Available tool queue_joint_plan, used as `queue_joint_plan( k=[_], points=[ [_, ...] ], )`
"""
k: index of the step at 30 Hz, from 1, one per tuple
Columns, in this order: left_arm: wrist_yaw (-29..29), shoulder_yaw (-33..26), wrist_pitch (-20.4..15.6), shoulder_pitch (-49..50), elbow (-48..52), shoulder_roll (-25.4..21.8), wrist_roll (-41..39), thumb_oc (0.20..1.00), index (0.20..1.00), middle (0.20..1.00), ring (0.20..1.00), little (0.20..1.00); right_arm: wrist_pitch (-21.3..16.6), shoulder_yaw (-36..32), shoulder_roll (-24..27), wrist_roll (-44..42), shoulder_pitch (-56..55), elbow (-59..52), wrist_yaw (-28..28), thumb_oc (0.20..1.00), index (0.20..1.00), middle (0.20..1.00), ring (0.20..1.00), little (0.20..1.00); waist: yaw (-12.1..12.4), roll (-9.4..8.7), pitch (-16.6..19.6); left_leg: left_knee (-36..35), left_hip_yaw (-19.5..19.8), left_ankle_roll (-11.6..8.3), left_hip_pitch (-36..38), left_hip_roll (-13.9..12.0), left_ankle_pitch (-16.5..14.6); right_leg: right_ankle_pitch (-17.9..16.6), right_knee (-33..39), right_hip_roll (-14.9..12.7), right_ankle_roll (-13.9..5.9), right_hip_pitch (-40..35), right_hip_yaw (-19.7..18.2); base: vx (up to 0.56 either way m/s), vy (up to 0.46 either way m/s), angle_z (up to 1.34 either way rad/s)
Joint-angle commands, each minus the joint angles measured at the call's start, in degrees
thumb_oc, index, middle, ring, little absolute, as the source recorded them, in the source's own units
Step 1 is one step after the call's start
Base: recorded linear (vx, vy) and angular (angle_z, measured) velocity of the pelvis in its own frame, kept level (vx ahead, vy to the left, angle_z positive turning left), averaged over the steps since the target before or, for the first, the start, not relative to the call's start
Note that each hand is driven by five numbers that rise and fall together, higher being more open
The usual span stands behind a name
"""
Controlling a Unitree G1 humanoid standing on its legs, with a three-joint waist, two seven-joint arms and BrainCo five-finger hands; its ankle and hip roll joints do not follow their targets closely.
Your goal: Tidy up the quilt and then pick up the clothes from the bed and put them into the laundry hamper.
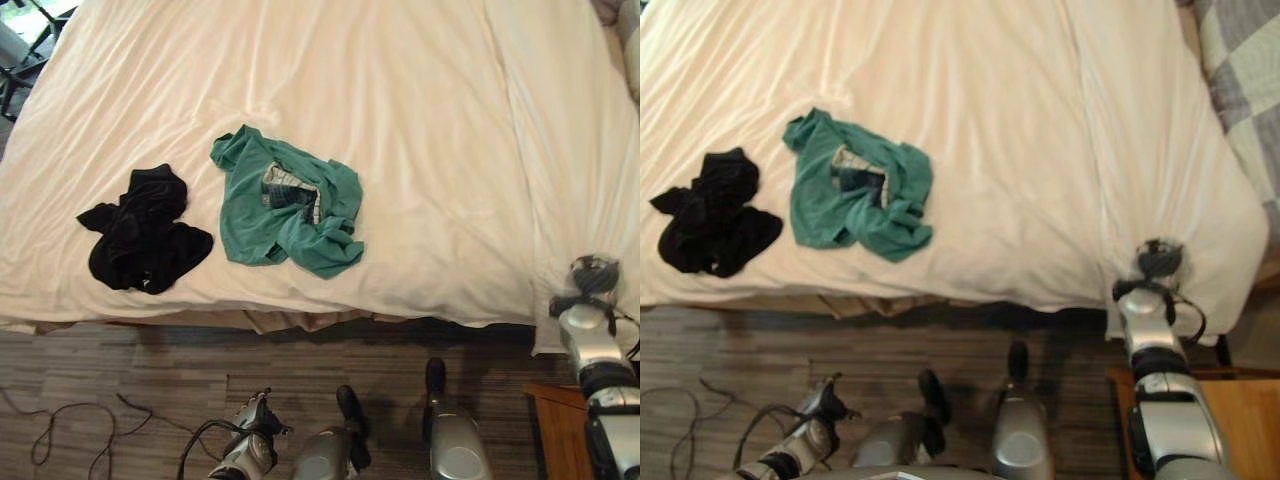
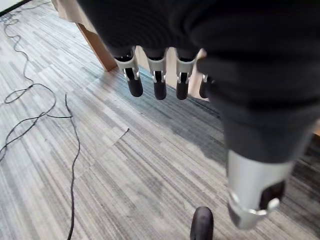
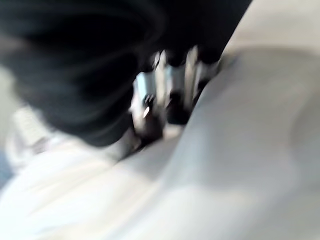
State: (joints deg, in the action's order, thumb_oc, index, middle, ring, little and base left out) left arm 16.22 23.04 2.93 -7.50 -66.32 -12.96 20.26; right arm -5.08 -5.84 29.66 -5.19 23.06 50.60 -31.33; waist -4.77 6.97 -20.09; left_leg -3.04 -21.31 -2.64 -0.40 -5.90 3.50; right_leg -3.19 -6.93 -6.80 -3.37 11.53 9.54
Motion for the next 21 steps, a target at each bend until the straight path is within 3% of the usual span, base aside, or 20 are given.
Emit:
queue_joint_plan(
  k=[1, 8, 9, 10, 11, 13, 14, 17, 18, 19, 21],
  points=[
    [2.02, -2.32, 1.69, 1.1, -4.19, -0.6, -0.73, 1.0, 1.0, 1.0, 1.0, 1.0, 5.04, 0.86, -7.66, -5.51, -17.26, 9.98, 2.38, 0.2, 0.2, 0.2, 0.2, 0.2, -3.05, -2.74, 2.35, 5.5, -0.13, -3.68, -1.27, -2.34, -4.84, 7.4, -0.37, -2.19, -4.43, -2.28, -2.57, 0.06, 0.068, 0.0],
    [1.11, -3.14, 1.49, 2.32, -4.41, -2.02, 1.8, 1.0, 1.0, 1.0, 1.0, 1.0, 6.72, 1.74, -13.06, -1.41, -28.89, 15.78, 7.4, 0.2, 0.2, 0.2, 0.2, 0.2, -5.34, -6.62, 6.67, -1.57, -1.58, -2.24, 5.3, -0.46, -5.14, 3.77, 3.81, -2.68, -7.07, -5.95, -4.25, 0.05, 0.126, -0.16],
    [0.8, -2.7, 1.45, 1.6, -4.08, -2.49, 2.05, 1.0, 1.0, 1.0, 1.0, 1.0, 7.39, 2.69, -13.57, -0.72, -28.58, 17.43, 8.01, 0.633, 0.633, 0.633, 0.633, 0.633, -5.21, -7.72, 6.88, -1.96, -1.73, -1.54, 6.45, 0.03, -5.69, 3.67, 2.45, -2.95, -7.76, -5.74, -4.39, -0.03, 0.181, -0.44],
    [0.68, -2.36, 1.38, 1.1, -3.83, -2.68, 2.07, 1.0, 1.0, 1.0, 1.0, 1.0, 7.51, 2.94, -13.62, -0.83, -28.27, 17.98, 8.18, 1.0, 1.0, 1.0, 1.0, 1.0, -5.05, -8.18, 6.82, -1.96, -1.82, -1.28, 6.84, 0.3, -6.08, 3.6, 0.99, -3.13, -8.23, -5.36, -4.4, -0.04, 0.134, -0.34],
    [0.68, -2.36, 1.38, 1.1, -3.83, -2.68, 2.07, 1.0, 1.0, 1.0, 1.0, 1.0, 7.51, 2.94, -13.62, -0.83, -28.26, 17.98, 8.18, 1.0, 1.0, 1.0, 1.0, 1.0, -5.05, -8.18, 6.82, -1.96, -1.83, -1.28, 6.84, 0.31, -6.08, 3.61, 0.99, -3.14, -8.23, -5.36, -4.41, -0.1, 0.137, -0.21],
    [0.7, -1.71, 1.2, -0.72, -2.67, -3.15, 1.57, 1.0, 1.0, 1.0, 1.0, 1.0, 8.02, 5.43, -13.86, -0.2, -25.21, 17.28, 8.81, 1.0, 1.0, 1.0, 1.0, 1.0, -4.55, -9.17, 5.22, -1.96, -1.81, -0.33, 7.37, 0.83, -6.62, 1.54, -5.71, -4.07, -10.15, -2.27, -4.55, -0.14, 0.132, -0.12],
    [0.69, -1.39, 1.11, -1.22, -2.39, -3.36, 1.71, 1.0, 1.0, 1.0, 1.0, 1.0, 7.83, 6.3, -14.13, 0.1, -24.66, 16.5, 9.04, 1.0, 1.0, 1.0, 1.0, 1.0, -4.46, -9.16, 4.82, -1.96, -1.56, -0.23, 7.24, 0.81, -6.5, 2.23, -7.21, -3.54, -9.96, -1.48, -4.92, -0.12, 0.079, 0.0],
    [0.17, -0.53, 0.79, -2.0, -2.22, -3.3, 2.0, 1.0, 1.0, 1.0, 1.0, 1.0, 6.5, 8.39, -14.55, -0.65, -23.07, 14.92, 9.31, 1.0, 1.0, 1.0, 1.0, 1.0, -4.65, -8.64, 5.53, -1.96, 0.11, 0.25, 6.26, 1.58, -6.55, 6.89, -5.81, 3.0, -7.66, -2.85, -9.09, -0.04, 0.037, 0.15],
    [0.17, -0.56, 0.79, -2.01, -2.21, -3.32, 2.01, 1.0, 1.0, 1.0, 1.0, 1.0, 6.5, 8.41, -14.56, -0.65, -23.04, 14.93, 9.31, 1.0, 1.0, 1.0, 1.0, 1.0, -4.6, -8.62, 5.6, -1.96, 0.04, 0.21, 6.13, 1.5, -6.42, 6.63, -5.57, 3.09, -7.58, -2.8, -9.13, 0.07, 0.024, 0.43],
    [-0.04, -0.43, 0.21, -1.68, -2.59, -2.61, 2.21, 1.0, 1.0, 1.0, 1.0, 1.0, 6.59, 10.38, -14.69, 0.12, -21.51, 15.47, 9.91, 1.0, 1.0, 1.0, 1.0, 1.0, -3.68, -8.4, 5.95, 0.67, 1.7, 0.97, 5.46, 3.54, -7.68, 7.6, -0.51, 2.51, -5.36, -6.88, -9.59, 0.04, 0.008, 0.43],
    [0.18, -0.68, 0.24, -1.72, -2.7, -2.27, 1.73, 1.0, 1.0, 1.0, 1.0, 1.0, 6.65, 11.26, -14.5, 0.16, -19.99, 15.65, 10.1, 1.0, 1.0, 1.0, 1.0, 1.0, -3.33, -8.2, 6.08, 5.16, 2.4, 0.63, 2.93, 3.88, -8.48, 7.14, 2.21, 2.63, -4.77, -8.11, -10.53, -0.03, 0.014, 0.42]
  ],
)
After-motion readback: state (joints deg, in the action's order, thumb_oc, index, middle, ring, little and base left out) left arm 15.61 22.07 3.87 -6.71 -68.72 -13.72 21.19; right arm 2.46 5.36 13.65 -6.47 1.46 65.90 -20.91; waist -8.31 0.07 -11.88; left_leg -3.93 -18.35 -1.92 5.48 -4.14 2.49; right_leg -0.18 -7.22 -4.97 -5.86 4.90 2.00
